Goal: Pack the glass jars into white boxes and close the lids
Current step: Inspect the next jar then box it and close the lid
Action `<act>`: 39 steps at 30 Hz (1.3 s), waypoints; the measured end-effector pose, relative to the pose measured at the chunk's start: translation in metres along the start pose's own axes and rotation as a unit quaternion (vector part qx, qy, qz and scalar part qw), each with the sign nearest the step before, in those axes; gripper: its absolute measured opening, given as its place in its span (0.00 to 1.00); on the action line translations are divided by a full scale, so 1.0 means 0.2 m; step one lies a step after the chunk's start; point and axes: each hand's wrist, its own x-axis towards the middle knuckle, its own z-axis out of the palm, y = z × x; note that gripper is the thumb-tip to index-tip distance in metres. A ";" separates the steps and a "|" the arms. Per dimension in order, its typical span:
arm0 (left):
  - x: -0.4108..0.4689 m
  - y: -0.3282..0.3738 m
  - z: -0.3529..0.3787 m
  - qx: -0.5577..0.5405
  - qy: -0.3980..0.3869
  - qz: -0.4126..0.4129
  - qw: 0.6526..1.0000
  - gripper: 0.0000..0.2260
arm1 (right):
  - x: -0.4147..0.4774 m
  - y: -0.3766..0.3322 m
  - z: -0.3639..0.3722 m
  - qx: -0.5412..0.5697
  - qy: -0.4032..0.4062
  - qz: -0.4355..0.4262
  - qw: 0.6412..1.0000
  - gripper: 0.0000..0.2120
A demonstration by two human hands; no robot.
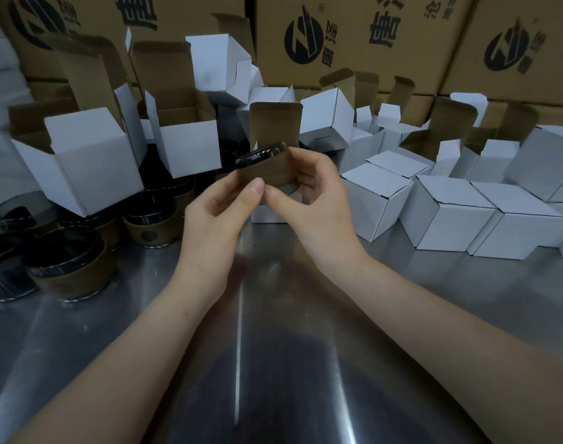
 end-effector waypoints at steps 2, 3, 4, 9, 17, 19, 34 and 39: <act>0.00 0.00 0.00 -0.005 -0.018 -0.008 1.000 0.18 | 0.00 0.00 0.01 -0.002 -0.004 -0.010 1.000 0.20; 0.00 0.00 0.00 -0.008 -0.022 -0.015 1.000 0.18 | -0.01 0.00 0.01 -0.005 -0.006 -0.013 1.000 0.19; 0.00 0.00 0.00 -0.012 -0.024 -0.023 0.999 0.19 | -0.01 0.01 0.01 -0.008 -0.007 -0.016 1.000 0.18; 0.01 0.00 0.00 -0.043 -0.007 -0.060 0.997 0.22 | -0.03 -0.01 0.03 -0.017 -0.008 -0.057 0.998 0.16; 0.03 0.00 -0.03 -0.085 0.034 -0.125 0.988 0.21 | -0.03 -0.01 0.03 0.016 -0.028 -0.036 0.999 0.14; 0.03 0.00 -0.03 -0.101 0.044 -0.132 0.985 0.24 | -0.02 -0.02 0.02 0.036 -0.023 0.001 0.999 0.13; 0.04 0.02 -0.05 -0.108 -0.035 -0.113 0.987 0.19 | 0.00 -0.04 0.00 0.252 -0.120 0.207 0.938 0.14; 0.04 0.02 -0.05 -0.099 0.004 -0.114 0.989 0.23 | 0.00 -0.03 -0.01 0.267 -0.106 0.192 0.938 0.12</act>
